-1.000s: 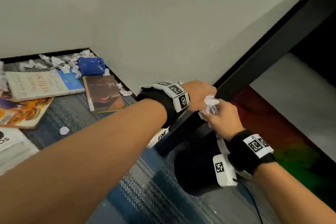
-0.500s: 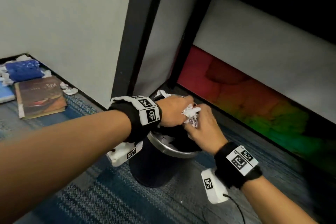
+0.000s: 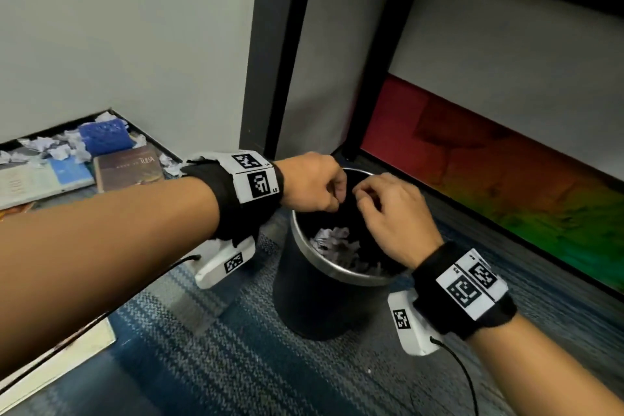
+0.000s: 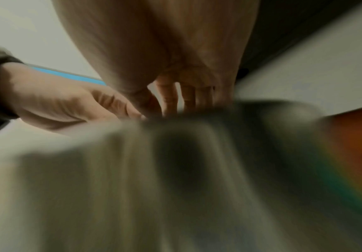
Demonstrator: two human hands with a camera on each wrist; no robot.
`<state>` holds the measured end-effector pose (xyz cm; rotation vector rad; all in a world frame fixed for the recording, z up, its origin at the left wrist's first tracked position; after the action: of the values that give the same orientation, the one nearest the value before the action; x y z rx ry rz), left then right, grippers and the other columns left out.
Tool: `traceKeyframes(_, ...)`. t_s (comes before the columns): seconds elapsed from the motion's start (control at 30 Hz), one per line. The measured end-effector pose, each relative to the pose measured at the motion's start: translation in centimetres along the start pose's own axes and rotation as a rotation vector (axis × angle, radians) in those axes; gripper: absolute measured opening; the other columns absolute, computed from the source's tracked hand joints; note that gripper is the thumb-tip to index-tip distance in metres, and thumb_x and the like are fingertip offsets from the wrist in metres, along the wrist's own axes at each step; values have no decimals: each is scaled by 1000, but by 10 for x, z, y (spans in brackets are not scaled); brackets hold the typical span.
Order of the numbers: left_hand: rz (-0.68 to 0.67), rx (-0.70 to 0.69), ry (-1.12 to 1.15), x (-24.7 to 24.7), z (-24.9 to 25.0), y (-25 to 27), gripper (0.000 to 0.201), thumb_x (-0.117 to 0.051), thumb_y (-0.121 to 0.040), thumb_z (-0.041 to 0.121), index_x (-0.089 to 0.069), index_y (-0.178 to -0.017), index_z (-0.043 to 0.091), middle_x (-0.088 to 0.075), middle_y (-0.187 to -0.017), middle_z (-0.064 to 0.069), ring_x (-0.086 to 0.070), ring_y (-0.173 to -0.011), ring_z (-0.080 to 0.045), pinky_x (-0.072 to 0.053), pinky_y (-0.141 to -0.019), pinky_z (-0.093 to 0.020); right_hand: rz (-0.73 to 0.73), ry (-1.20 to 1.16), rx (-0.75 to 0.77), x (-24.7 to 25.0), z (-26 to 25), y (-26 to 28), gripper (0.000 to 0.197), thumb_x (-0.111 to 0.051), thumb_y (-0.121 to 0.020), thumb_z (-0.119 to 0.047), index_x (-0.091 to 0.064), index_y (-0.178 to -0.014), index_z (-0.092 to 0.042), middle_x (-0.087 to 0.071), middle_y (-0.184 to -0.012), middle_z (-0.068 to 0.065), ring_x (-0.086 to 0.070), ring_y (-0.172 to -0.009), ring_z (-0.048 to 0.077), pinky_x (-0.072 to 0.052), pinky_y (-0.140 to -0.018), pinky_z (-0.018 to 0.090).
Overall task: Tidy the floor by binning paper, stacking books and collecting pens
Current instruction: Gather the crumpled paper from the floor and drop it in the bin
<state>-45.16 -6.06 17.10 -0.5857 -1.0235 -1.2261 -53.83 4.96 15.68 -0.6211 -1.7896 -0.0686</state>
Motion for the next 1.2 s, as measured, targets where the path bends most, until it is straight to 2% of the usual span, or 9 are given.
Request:
traceKeyframes(0.13, 66, 1, -51, 33, -46, 48, 11, -64, -83, 17, -69, -92, 16, -70, -86, 2, -61, -78, -14, -49, -77, -24, 141, 30, 123, 7, -69, -11, 15, -50, -90, -31, -63, -87, -23, -62, -86, -6, -59, -82, 16, -48, -75, 35)
traceKeyframes(0.3, 95, 105, -111, 67, -148, 116, 6, -64, -83, 21, -63, -79, 24, -68, -86, 3, -61, -81, -17, -50, -80, -29, 106, 143, 236, -27, -189, -37, 14, -51, -89, -29, -61, -83, -23, -61, -80, -6, -59, -75, 19, -49, -65, 36)
traceKeyframes(0.4, 160, 183, -89, 86, -214, 165, 6, -65, -83, 22, -62, -79, 25, -64, -81, 4, -60, -80, -19, -48, -75, -28, -36, 199, 280, -66, -259, -62, 16, -49, -89, -30, -62, -84, -22, -63, -85, -7, -59, -79, 18, -49, -69, 34)
traceKeyframes(0.53, 190, 342, -140, 95, -298, 239, 14, -61, -87, 24, -67, -87, 11, -61, -81, -6, -59, -80, -25, -47, -70, -30, -273, 295, 321, -130, -330, -107, 19, -50, -89, -31, -65, -90, -18, -65, -93, 2, -61, -87, 24, -51, -75, 35)
traceKeyframes(0.63, 167, 512, -174, 93, -367, 282, 23, -57, -88, 23, -68, -97, 5, -69, -97, -16, -65, -93, -34, -51, -78, -36, -476, 385, 354, -182, -368, -146, 22, -52, -89, -32, -66, -97, -16, -67, -101, 9, -62, -94, 28, -51, -82, 36)
traceKeyframes(0.83, 110, 819, -48, 23, -469, 315, 23, -48, -94, 20, -64, -108, 10, -66, -112, -14, -64, -101, -31, -50, -79, -34, -654, 339, 338, -280, -388, -181, 28, -53, -92, -34, -65, -100, -10, -68, -102, 10, -62, -94, 28, -47, -80, 33)
traceKeyframes(1.0, 23, 840, 148, -59, -492, 285, 26, -50, -96, 21, -55, -120, 12, -61, -118, -16, -59, -109, -34, -47, -83, -37, -788, 264, 387, -372, -365, -176, 19, -57, -88, -29, -66, -95, -13, -68, -97, 8, -62, -90, 24, -46, -81, 31)
traceKeyframes(1.07, 61, 860, 238, -72, -500, 271, 31, -53, -95, 25, -50, -123, 13, -59, -118, -17, -58, -107, -35, -48, -85, -39, -740, 229, 435, -401, -355, -175, 17, -56, -82, -33, -66, -88, -20, -68, -93, 4, -63, -89, 25, -48, -88, 40)
traceKeyframes(1.2, 1, 898, 270, -101, -509, 244, 37, -60, -92, 26, -46, -124, 12, -54, -119, -17, -56, -108, -38, -48, -91, -45, -634, 287, 374, -429, -318, -200, 38, -58, -84, -28, -56, -118, -12, -55, -123, 14, -51, -115, 34, -42, -100, 43)
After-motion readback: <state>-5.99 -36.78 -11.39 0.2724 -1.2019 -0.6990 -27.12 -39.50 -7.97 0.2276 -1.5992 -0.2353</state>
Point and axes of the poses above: each hand's wrist, its own y-axis away from the middle knuckle, its own x-axis out of the back of the hand, z = x × y, the point moved 5 cm from there along -y, towards the middle knuckle
